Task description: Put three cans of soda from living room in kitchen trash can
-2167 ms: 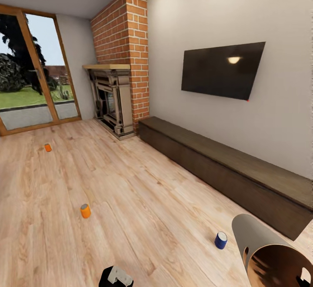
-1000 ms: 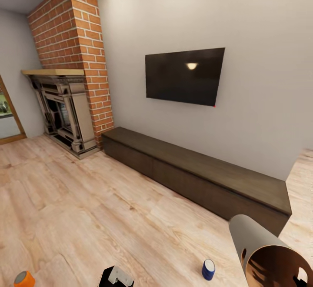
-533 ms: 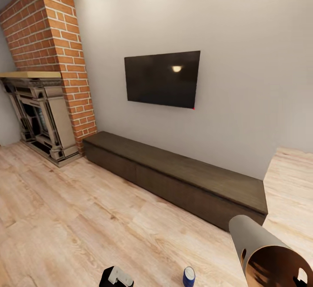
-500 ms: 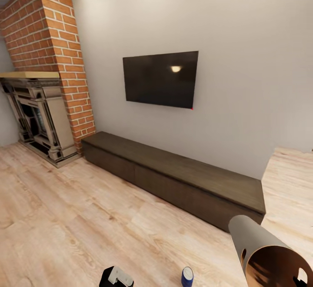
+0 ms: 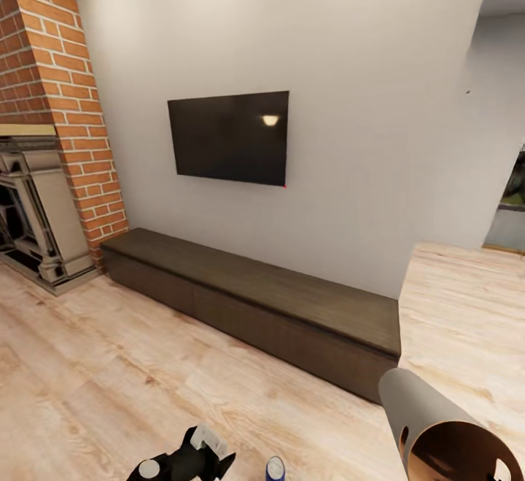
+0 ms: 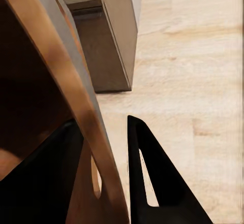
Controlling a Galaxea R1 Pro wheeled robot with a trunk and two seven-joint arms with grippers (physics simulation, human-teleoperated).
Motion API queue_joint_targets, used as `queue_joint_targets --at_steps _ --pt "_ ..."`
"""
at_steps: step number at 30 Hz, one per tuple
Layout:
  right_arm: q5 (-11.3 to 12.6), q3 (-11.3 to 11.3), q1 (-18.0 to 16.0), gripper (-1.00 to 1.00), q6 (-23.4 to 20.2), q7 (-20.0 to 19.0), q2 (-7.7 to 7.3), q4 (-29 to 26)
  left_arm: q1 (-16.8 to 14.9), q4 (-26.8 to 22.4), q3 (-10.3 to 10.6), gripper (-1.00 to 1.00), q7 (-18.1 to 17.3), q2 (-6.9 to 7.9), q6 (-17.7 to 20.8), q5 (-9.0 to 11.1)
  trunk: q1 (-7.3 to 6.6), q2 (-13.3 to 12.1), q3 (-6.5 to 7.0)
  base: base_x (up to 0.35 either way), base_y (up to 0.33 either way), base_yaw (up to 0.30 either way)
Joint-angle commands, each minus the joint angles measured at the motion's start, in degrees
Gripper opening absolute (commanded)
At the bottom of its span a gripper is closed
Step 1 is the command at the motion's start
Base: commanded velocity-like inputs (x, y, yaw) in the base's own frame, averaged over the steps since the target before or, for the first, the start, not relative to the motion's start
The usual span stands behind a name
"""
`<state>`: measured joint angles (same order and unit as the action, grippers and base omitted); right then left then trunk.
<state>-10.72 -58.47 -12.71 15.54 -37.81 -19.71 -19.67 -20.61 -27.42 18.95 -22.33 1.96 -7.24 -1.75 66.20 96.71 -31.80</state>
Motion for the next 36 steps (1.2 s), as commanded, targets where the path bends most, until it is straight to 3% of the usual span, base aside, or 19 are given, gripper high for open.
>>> queue_joint_targets --at_steps 1,5,9,20,36 --pt "0.6 -0.6 0.0 -1.0 1.1 -0.3 0.0 0.8 -1.3 0.8 -0.4 1.0 -1.7 0.6 0.1 0.5 0.0 0.0 0.07 0.141 -0.271 -0.132" --pt "-0.4 -0.5 0.1 -1.0 3.0 -0.3 0.09 2.4 -3.7 4.7 -3.0 1.0 -8.5 3.12 -0.2 5.1 0.0 0.0 0.3 0.148 -0.251 -0.113" --pt "-2.4 -0.6 0.1 -1.0 4.1 0.0 0.06 4.9 -4.6 5.9 -3.8 1.0 -11.7 4.67 -0.4 6.4 0.0 0.0 0.51 0.122 -0.16 -0.093" --pt "-3.4 -0.7 0.1 -1.0 5.9 0.4 0.11 6.3 -4.9 6.3 -3.6 1.0 -12.5 5.06 -0.8 6.4 0.0 0.0 0.61 0.009 -0.178 -0.015" --pt "-3.4 -0.5 0.1 -1.0 5.9 0.5 0.11 6.3 -4.9 6.3 -3.4 1.0 -12.1 4.73 -0.9 6.4 0.0 0.0 0.61 -0.107 -0.216 0.0"
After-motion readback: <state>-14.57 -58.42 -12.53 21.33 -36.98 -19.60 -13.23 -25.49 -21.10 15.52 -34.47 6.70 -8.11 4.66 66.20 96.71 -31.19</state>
